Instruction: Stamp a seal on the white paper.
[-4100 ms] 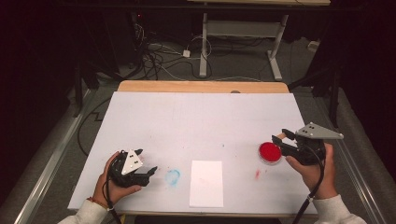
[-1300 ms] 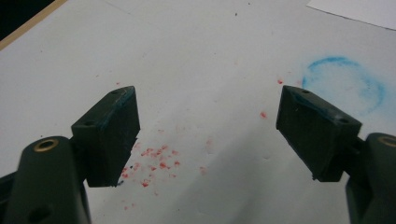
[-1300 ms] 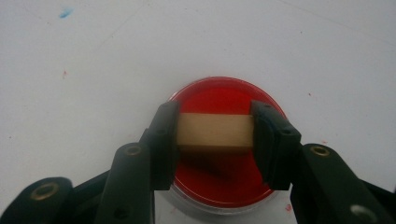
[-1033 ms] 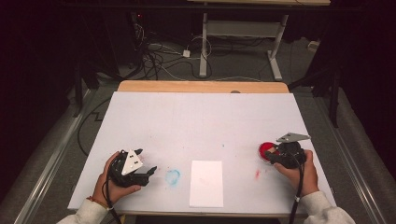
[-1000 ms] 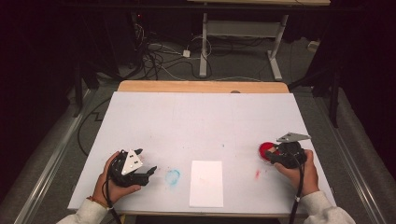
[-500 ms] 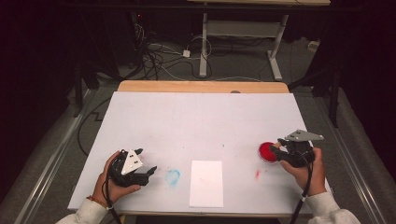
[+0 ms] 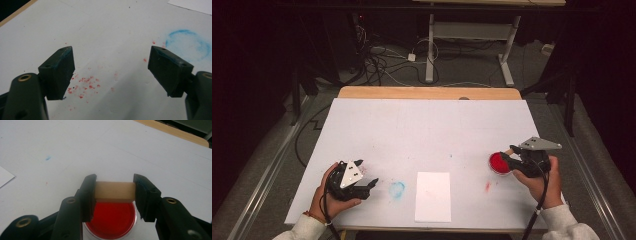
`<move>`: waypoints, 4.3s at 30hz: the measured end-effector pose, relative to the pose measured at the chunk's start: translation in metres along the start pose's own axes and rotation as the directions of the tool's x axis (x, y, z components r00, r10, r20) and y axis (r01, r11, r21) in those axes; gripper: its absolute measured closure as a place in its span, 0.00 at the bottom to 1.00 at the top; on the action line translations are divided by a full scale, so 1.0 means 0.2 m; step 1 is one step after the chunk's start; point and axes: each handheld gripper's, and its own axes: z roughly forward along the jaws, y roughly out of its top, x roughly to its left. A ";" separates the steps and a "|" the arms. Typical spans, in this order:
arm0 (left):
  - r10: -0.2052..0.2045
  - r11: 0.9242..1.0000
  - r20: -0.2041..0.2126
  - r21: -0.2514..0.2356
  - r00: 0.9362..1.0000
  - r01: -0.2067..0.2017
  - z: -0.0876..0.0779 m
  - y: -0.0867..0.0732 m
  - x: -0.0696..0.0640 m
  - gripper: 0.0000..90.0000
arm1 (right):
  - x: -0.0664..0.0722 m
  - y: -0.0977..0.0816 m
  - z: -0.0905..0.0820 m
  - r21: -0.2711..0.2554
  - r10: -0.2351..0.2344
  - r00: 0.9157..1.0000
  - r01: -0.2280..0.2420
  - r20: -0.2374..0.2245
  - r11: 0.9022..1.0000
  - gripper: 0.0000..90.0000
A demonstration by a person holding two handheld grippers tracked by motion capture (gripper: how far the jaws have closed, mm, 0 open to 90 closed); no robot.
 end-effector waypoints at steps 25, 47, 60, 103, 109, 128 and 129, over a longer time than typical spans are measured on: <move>0.000 1.000 -0.014 0.009 1.000 0.000 0.01 0.01 -0.02 0.23 | 0.09 0.09 -0.05 -0.088 -0.072 0.997 0.069 -0.034 0.994 0.62; 0.000 1.000 -0.010 0.021 1.000 0.001 0.02 0.01 -0.02 0.23 | 0.44 0.25 -0.04 -0.180 -0.260 0.933 0.219 -0.249 0.959 0.62; -0.005 1.000 -0.011 0.015 1.000 0.005 0.02 0.01 -0.02 0.23 | 0.59 0.26 0.05 -0.166 -0.330 0.883 0.290 -0.334 0.943 0.62; 0.008 1.000 0.003 0.027 1.000 -0.008 0.02 0.00 -0.02 0.23 | 0.88 0.10 0.32 0.028 -0.414 0.702 0.525 -0.579 0.851 0.62; 0.015 0.999 0.001 0.032 1.000 -0.015 0.01 0.01 -0.02 0.23 | 0.87 0.09 0.33 0.023 -0.410 0.701 0.518 -0.584 0.855 0.62; 0.015 0.999 0.007 0.040 1.000 -0.015 0.02 0.01 -0.03 0.23 | 0.88 0.09 0.33 0.044 -0.393 0.707 0.512 -0.588 0.858 0.62; 0.017 0.999 0.008 0.043 1.000 -0.017 0.02 0.01 -0.03 0.23 | 0.87 0.09 0.33 0.043 -0.390 0.707 0.510 -0.590 0.859 0.62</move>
